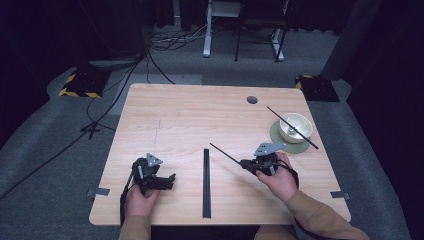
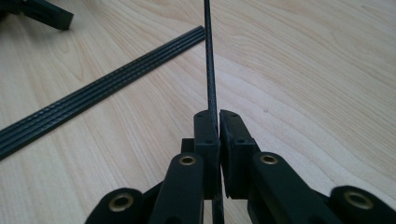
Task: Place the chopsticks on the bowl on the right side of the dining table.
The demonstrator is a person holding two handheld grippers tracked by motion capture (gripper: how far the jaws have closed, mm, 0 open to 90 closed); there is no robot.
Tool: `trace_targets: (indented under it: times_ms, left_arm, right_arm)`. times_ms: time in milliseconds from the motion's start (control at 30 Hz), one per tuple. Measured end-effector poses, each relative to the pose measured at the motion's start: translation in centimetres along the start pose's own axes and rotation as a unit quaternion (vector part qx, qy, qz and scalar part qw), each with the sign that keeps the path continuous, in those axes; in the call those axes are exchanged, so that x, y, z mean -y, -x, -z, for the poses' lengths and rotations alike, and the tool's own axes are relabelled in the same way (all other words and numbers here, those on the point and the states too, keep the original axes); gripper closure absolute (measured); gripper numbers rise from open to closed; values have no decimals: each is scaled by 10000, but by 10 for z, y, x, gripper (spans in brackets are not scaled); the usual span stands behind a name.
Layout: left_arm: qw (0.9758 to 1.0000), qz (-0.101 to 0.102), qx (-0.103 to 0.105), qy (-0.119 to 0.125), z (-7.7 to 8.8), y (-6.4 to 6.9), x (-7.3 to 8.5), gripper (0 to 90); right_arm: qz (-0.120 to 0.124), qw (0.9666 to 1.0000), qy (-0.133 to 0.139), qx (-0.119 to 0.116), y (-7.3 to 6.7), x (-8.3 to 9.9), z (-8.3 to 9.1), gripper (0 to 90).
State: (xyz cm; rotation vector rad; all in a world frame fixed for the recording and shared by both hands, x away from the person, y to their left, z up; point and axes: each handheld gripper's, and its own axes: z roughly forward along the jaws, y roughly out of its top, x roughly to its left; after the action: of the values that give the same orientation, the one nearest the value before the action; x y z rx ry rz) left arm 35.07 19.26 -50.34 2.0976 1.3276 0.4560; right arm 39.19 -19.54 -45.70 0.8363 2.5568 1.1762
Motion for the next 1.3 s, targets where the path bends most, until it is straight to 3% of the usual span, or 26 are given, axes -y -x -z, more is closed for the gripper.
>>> trace_targets:
  times_ms: [300, 600, 900, 1300]
  left_arm:
    - [10000, 0, 7, -1, 0, 0, 0, 6]
    - [10000, -20, -10, -3, 0, -1, -1, 6]
    - [10000, -19, -10, -2, 0, -1, -1, 6]
    - [10000, 14, -16, 0, 0, 0, 1, 8]
  right_arm:
    - [-7, 9997, 245, 8, 9, -19, 31, 868]
    - [45, 9991, 406, 59, 19, -26, 56, 868]
    - [-98, 9982, 584, 43, 32, -33, 79, 868]
    - [-100, 9973, 683, 264, 54, -42, 105, 868]
